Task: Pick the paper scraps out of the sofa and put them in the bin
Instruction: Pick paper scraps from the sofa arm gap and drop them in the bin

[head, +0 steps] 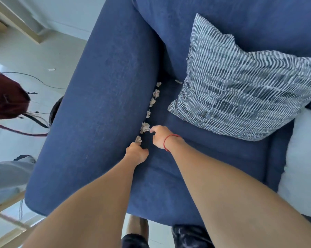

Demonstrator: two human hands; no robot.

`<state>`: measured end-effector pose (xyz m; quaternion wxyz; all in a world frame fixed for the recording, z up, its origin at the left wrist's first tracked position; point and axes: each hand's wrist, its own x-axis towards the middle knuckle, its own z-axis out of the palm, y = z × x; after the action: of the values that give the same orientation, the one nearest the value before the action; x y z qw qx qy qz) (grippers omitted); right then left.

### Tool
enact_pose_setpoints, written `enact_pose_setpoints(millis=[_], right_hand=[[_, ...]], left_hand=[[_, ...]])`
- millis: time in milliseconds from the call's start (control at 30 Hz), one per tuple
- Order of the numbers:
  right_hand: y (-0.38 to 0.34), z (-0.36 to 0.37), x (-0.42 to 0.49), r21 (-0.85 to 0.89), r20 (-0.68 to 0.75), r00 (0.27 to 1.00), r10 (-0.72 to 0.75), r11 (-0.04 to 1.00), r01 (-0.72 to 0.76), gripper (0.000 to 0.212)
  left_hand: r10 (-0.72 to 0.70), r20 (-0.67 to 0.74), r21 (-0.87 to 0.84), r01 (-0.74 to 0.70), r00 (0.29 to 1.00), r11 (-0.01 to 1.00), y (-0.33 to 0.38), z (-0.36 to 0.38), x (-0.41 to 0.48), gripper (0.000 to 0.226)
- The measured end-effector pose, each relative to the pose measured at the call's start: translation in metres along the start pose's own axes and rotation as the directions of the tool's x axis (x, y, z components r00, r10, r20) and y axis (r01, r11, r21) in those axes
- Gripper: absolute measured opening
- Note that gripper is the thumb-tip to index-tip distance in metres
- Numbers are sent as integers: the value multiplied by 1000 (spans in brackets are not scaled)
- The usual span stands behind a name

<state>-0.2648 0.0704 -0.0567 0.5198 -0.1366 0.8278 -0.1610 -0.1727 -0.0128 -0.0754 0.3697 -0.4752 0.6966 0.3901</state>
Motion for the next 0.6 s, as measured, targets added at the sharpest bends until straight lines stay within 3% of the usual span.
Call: enact_pose_setpoints(millis=[300, 600], right_hand=[[6, 34, 34, -80, 118, 992, -53, 995, 63, 53], [-7, 49, 58, -215, 191, 975, -111, 965, 152, 53]], left_hand=[[13, 24, -57, -11, 1000, 998, -37, 18, 31, 65], [0, 94, -6, 1, 996, 1000, -49, 24, 52, 66]])
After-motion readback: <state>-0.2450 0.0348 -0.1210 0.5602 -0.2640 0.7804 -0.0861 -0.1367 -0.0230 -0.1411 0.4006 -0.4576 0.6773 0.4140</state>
